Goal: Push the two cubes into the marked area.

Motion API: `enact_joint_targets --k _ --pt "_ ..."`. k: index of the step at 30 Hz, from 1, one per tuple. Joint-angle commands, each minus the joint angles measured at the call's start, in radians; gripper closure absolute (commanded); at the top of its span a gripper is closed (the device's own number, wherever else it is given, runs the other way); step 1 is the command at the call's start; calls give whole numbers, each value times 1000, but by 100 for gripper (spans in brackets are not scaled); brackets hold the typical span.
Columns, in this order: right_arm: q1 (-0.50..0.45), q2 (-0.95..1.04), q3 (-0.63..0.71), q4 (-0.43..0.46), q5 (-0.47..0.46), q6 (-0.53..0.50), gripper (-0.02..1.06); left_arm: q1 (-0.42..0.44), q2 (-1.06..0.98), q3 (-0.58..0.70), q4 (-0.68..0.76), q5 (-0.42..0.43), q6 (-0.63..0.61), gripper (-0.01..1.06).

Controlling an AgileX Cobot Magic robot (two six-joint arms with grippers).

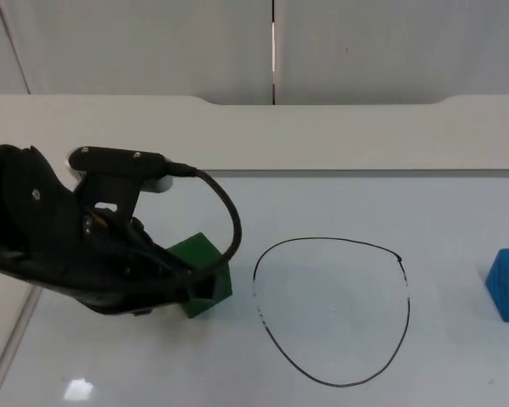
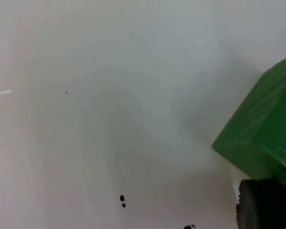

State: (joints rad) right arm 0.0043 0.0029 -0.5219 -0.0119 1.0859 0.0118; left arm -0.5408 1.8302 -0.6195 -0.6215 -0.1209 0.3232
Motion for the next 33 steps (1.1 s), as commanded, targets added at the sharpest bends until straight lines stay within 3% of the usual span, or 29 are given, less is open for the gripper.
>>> enact_joint_targets --k 1,17,21,33 --pt "-7 -3 7 -3 -8 0 -1 -6 1 -3 -18 -20 -10 105" --pt "-7 -3 7 -3 -8 0 -1 -13 7 -3 27 -1 -10 105" --pt "-7 -3 7 -3 -8 0 -1 -40 27 -3 32 -72 -10 105" --pt "-7 -3 7 -3 -8 0 -1 -58 36 -5 65 -124 -10 105"
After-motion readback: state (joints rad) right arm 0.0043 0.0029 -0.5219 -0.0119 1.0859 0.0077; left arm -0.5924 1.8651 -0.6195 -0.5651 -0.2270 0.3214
